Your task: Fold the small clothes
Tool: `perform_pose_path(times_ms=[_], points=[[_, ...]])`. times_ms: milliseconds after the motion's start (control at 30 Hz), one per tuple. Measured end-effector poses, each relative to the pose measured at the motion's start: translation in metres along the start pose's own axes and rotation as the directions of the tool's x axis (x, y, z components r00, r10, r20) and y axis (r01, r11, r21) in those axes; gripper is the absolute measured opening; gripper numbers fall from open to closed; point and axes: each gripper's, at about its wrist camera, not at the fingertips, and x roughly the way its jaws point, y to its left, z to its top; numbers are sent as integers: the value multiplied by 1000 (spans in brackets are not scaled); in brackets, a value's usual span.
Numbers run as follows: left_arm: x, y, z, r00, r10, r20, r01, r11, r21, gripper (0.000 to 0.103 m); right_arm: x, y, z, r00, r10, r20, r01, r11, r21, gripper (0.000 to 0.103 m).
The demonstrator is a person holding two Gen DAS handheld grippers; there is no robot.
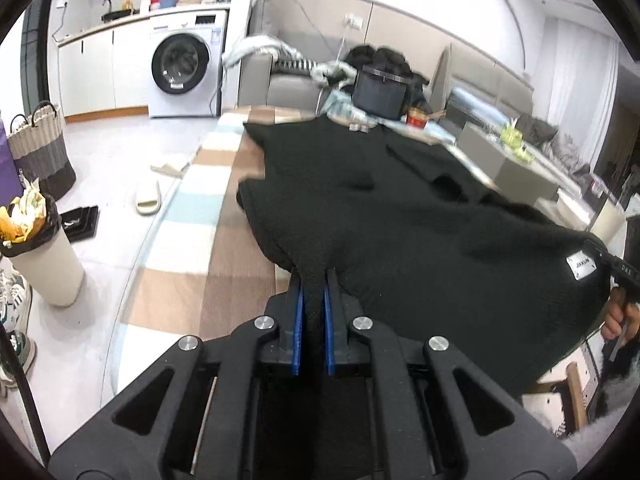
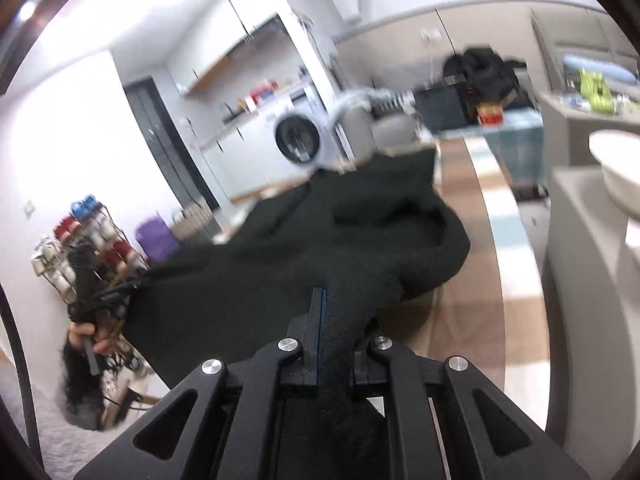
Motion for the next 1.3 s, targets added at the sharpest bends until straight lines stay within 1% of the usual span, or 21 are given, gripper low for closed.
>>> perform_pose_path(times_ms=[67,100,300,467,533,600,667,700,800,833,867,900,933,967,1000,1033,1067,1100,1167,1267,1300], points=[[-6,3,7,999,-1,33,2,1000,-25,6,-7,1,5,998,36,55,-37,999,17,8],[-7,6,10,999,3,44,-1,999,-39,6,-8,2,7,997,32,68,-34,999,21,8],[-1,18,36,996,-2,89,9,997,-78,6,-9,0,23,987,-34,159,23,997,70,7],[3,26,57,991,-18,135,33,994,-104,6,-12,-6,41,967,-73,246,42,991,129,8],[8,27,61,991,-14,135,29,994,-107,6,-10,-10,42,958,-119,263,83,986,143,8],[21,28,63,993,3,116,9,995,-104,6,6,-14,45,961,-175,215,146,979,144,8],[37,30,65,996,17,84,-7,994,-112,6,21,-18,47,968,-195,159,173,975,142,8],[47,31,64,998,23,64,-15,993,-119,6,34,-20,48,971,-213,110,199,971,130,8],[75,35,62,999,44,17,-41,990,-137,6,64,-25,48,964,-267,4,266,959,93,9],[83,37,59,999,50,-1,-50,988,-143,6,73,-29,45,957,-287,-26,289,953,90,16],[90,40,57,998,58,-21,-60,987,-148,6,81,-33,43,944,-322,-67,327,942,80,30],[98,43,54,997,64,-43,-70,986,-154,7,87,-38,41,925,-365,-110,373,925,67,38],[104,46,51,996,66,-61,-75,984,-159,9,89,-40,38,914,-384,-132,394,917,60,48],[108,50,47,994,76,-77,-88,982,-164,17,86,-44,34,908,-396,-137,407,912,60,49],[110,54,43,992,93,-89,-108,979,-172,30,80,-48,32,904,-407,-128,417,906,67,52],[111,58,40,990,111,-90,-126,976,-179,38,69,-55,29,894,-436,-105,445,892,84,62],[112,63,38,988,132,-82,-145,971,-190,51,63,-59,29,887,-453,-88,460,883,97,69],[113,66,38,987,141,-77,-154,968,-196,58,57,-64,28,884,-462,-79,468,877,110,70],[121,72,41,985,148,-87,-163,965,-204,63,57,-78,31,887,-449,-104,460,878,134,70],[139,75,51,984,145,-107,-165,963,-214,63,71,-96,39,897,-416,-150,439,882,174,70],[147,75,55,983,140,-115,-163,963,-217,63,79,-102,42,904,-394,-167,421,887,190,70]])
